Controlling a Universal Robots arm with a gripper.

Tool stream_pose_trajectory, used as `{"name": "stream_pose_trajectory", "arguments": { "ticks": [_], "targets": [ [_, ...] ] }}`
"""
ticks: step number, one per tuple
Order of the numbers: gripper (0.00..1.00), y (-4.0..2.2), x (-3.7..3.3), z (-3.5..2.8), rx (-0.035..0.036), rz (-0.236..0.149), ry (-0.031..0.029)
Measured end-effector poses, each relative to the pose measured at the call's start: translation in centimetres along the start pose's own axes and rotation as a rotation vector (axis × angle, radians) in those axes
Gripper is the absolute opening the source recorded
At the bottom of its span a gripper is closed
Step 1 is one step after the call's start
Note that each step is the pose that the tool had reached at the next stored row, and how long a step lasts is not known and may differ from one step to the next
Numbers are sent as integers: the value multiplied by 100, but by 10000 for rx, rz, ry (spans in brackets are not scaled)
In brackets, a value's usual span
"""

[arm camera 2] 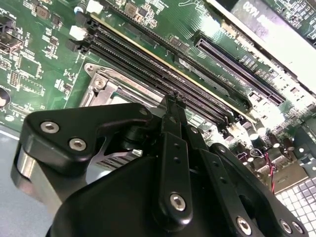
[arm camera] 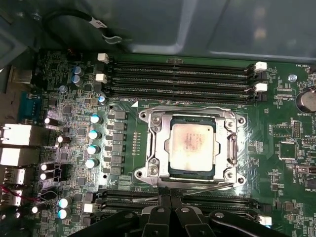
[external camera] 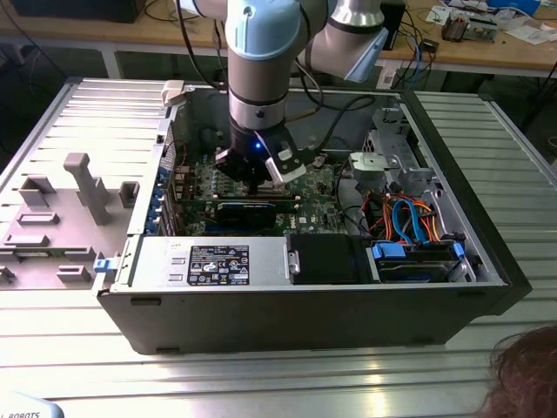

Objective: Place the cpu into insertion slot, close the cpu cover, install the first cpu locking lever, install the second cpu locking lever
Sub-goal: 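Install the second cpu locking lever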

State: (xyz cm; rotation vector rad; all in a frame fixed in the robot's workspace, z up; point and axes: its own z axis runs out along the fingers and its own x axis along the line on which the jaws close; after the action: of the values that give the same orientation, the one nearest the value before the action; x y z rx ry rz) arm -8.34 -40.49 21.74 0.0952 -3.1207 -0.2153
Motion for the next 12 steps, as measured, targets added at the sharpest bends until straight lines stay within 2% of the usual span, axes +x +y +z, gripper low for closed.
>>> {"name": "stream_pose_trajectory", "arguments": {
  "ticks": [12],
  "targets": [
    [11,-2,75,46,-3,0,-1]
  ]
}}
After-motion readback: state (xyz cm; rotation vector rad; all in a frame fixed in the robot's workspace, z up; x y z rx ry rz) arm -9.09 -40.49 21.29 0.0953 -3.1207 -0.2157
